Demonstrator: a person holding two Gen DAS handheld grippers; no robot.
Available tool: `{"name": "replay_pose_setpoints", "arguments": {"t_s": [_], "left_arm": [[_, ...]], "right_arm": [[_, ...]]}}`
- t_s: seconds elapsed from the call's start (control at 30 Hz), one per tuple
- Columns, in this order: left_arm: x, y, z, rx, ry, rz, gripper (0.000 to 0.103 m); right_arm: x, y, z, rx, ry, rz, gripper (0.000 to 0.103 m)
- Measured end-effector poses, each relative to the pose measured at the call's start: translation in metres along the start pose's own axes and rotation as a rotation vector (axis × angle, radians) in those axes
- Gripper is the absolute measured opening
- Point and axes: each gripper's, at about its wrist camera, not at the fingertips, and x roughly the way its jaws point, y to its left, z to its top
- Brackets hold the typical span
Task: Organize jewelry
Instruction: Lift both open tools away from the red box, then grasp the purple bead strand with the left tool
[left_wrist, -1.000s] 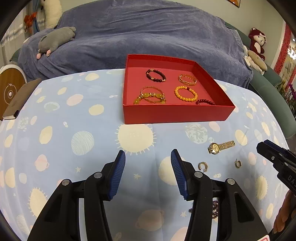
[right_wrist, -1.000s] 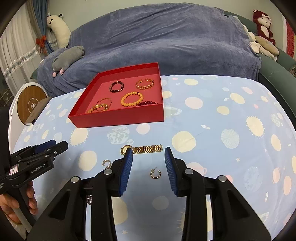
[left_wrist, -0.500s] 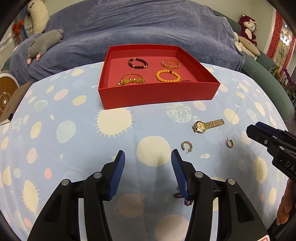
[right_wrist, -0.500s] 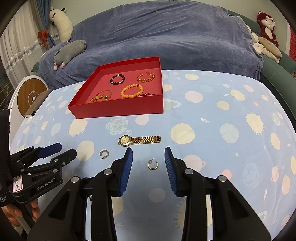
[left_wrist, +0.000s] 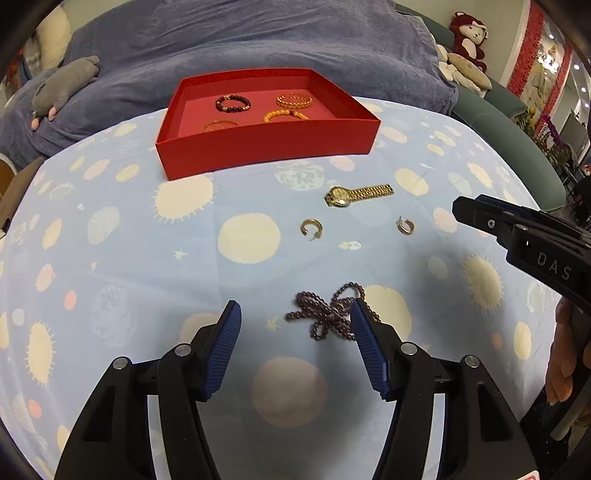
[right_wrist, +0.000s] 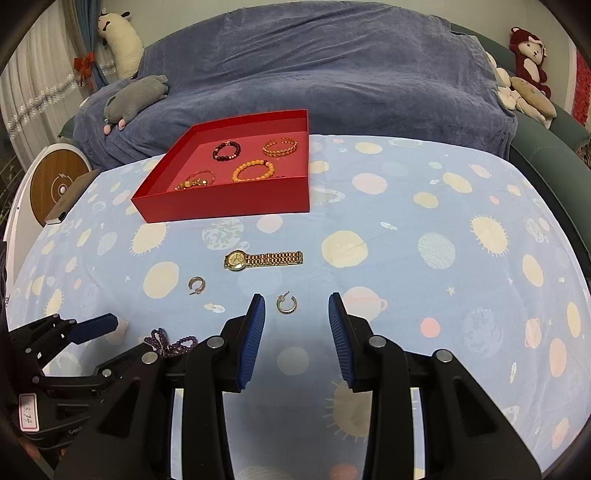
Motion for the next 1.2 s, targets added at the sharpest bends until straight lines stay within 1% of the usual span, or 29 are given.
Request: {"name": "replay_pose_setpoints", "arguments": {"t_s": [0.17,0.27,0.53,0.57,0.6,0.7,0.73,0.8,0.83,0.87,0.97,1.2], "left_arm": [[0.007,-0.007,-0.007,0.009,0.015,-0.018,0.058],[0.009,-0.010,-0.008,0.011,0.006,-0.019,0.058],[0.024,-0.017,-0.005,0.014,0.033,-0.028,0.058],[0.025,-0.018,-0.005,0.020,0.030,-0.024,0.056],[0.025,-0.019,-0.004,0.027,0.028,-0.020,0.052],[0.026,-0.018,-0.002,0.030,0.021,-0.012,0.045],[0.026,-0.017,-0.002,0.031,0.020,-0.012,0.044],[0.026,-0.018,-0.002,0.039,0.015,-0.011,0.034],[0.026,-0.018,-0.002,0.045,0.011,-0.012,0.032],[0.027,-0.018,-0.002,0.050,0.008,-0.012,0.027],[0.027,-0.017,-0.001,0.061,0.008,-0.009,0.010],[0.021,-0.006,0.003,0.030,0.008,-0.030,0.007]], "right_arm": [[-0.002,-0.004,-0.005,0.018,0.011,0.006,0.034],[-0.002,-0.002,-0.007,0.010,0.014,0.005,0.034],[-0.003,0.002,-0.007,0.004,0.014,0.013,0.034],[-0.003,0.001,-0.007,0.006,0.014,0.013,0.034],[-0.003,0.002,-0.007,0.005,0.015,0.013,0.034],[-0.002,0.001,-0.008,0.008,0.018,0.013,0.034],[-0.002,0.002,-0.008,0.008,0.019,0.014,0.034],[-0.002,0.002,-0.008,0.008,0.019,0.014,0.034],[-0.002,0.002,-0.008,0.007,0.019,0.015,0.034],[-0.002,0.002,-0.008,0.005,0.019,0.015,0.034],[-0.001,0.002,-0.008,0.002,0.019,0.017,0.034],[0.003,0.004,-0.007,0.004,0.026,0.022,0.034]]}}
